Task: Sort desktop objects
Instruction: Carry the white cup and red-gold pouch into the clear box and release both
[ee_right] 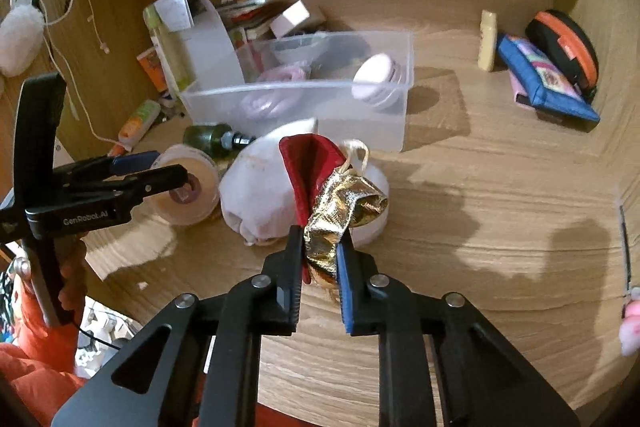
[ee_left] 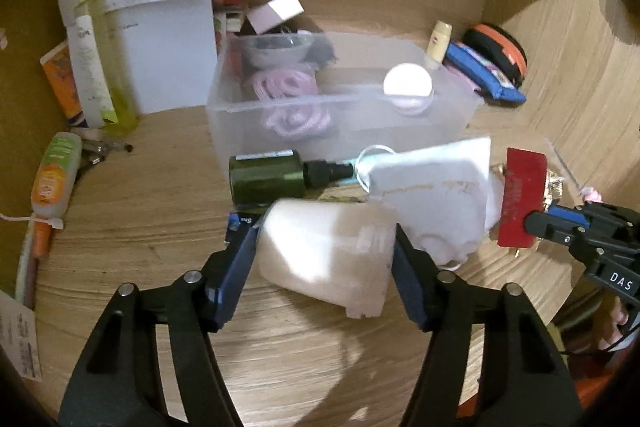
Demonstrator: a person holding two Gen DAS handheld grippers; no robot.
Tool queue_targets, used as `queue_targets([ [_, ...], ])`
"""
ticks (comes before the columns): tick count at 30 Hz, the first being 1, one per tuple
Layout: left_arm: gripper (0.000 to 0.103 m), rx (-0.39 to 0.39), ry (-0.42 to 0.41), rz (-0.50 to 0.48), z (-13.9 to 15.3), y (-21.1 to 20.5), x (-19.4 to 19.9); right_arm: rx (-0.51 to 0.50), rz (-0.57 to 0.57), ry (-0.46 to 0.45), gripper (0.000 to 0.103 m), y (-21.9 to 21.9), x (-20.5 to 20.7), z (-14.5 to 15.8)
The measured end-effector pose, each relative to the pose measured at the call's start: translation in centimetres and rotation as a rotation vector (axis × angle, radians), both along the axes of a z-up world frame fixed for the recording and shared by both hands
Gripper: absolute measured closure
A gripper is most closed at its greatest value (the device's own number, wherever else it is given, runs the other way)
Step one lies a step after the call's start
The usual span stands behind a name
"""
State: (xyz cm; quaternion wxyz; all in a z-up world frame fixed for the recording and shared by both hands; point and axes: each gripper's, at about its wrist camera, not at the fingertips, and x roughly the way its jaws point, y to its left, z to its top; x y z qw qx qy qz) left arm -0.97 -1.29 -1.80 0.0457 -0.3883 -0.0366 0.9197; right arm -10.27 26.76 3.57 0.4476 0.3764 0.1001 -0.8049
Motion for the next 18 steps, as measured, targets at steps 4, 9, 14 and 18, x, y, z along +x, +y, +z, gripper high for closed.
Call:
queue_targets([
  [4,0.081,-0.002,0.076,-0.021,2.6,0.3,0.8,-0.025,-0.006,0.024,0.089,0.4,-0.2,1.2],
  [9,0.071,-0.021,0.064,-0.029,2.7,0.2,0.7,-0.042,0.002,0.046,0.089,0.5,-0.2,1.9],
  [14,0.038,-0.023,0.024,-0.007,1.2,-0.5,1.1,-0.045,0.013,0.024,0.089,0.5,-0.4,1.6],
  [18,0.032,0.007,-0.007,-0.022,0.1,-1.0,0.7,-0.058,0.015,0.002,0.089,0.4,-0.8,1.5],
])
